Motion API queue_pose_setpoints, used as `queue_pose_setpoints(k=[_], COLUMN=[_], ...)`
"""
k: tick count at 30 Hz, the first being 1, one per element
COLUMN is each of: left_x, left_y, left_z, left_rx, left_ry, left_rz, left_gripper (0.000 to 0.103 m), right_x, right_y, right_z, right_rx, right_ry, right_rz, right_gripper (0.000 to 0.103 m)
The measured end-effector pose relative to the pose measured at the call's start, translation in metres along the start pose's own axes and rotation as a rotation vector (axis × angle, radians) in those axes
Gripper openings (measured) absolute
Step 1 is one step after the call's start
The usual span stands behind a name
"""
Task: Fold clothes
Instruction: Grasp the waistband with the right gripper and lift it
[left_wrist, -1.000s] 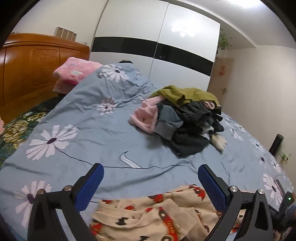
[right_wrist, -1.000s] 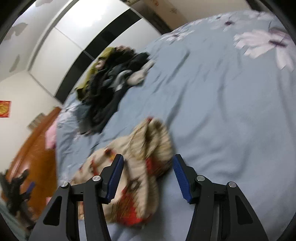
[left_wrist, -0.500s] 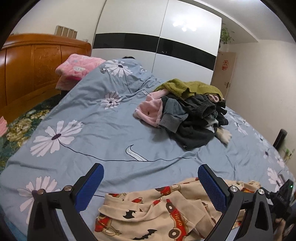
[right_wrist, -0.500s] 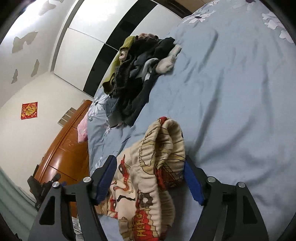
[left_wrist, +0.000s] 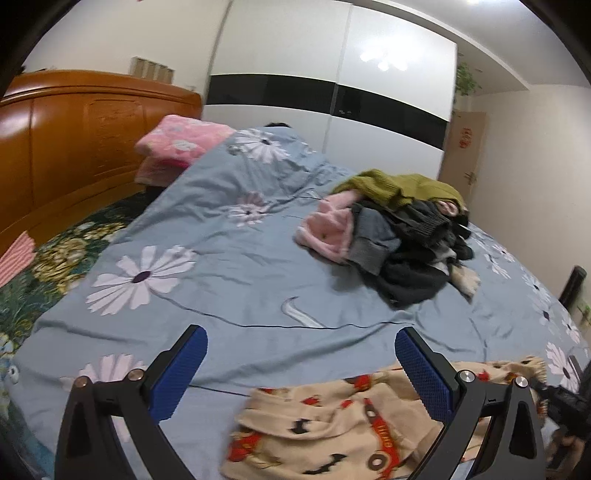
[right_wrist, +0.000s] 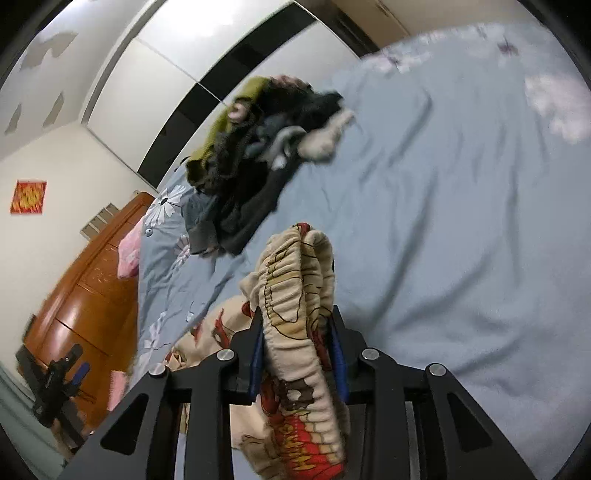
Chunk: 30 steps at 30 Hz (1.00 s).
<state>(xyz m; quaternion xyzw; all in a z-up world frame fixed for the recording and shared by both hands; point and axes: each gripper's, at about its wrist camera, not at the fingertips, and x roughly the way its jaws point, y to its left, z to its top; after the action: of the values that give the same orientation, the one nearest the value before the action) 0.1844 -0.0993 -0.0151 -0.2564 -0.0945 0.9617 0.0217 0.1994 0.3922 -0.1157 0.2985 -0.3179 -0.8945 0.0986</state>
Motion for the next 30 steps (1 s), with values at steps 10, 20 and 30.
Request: queue_pose_setpoints(k=[10, 20, 30], left_x=[-0.027, -0.056, -0.064], left_y=[0.079, 0.137, 0.17], left_z=[0.004, 0.002, -0.005], left_rx=[-0.15, -0.223, -0.273], left_ry=[-0.039, -0.08, -0.074], left_rz=[0.07, 0.122, 0.155], left_gripper=[0.103, 0.103, 0.103], right_x=[0.008, 0.11, 0.176], right_y=[0.156, 0.254, 0.303], right_z=[-0.007, -0.105, -0.187], right_rx=[-0.215, -0.275, -0.323], right_ry=[-0.043, 0.174, 0.288], right_rz=[-0.002, 0.059, 0.054], right_gripper=[0.032, 0.032, 0.037])
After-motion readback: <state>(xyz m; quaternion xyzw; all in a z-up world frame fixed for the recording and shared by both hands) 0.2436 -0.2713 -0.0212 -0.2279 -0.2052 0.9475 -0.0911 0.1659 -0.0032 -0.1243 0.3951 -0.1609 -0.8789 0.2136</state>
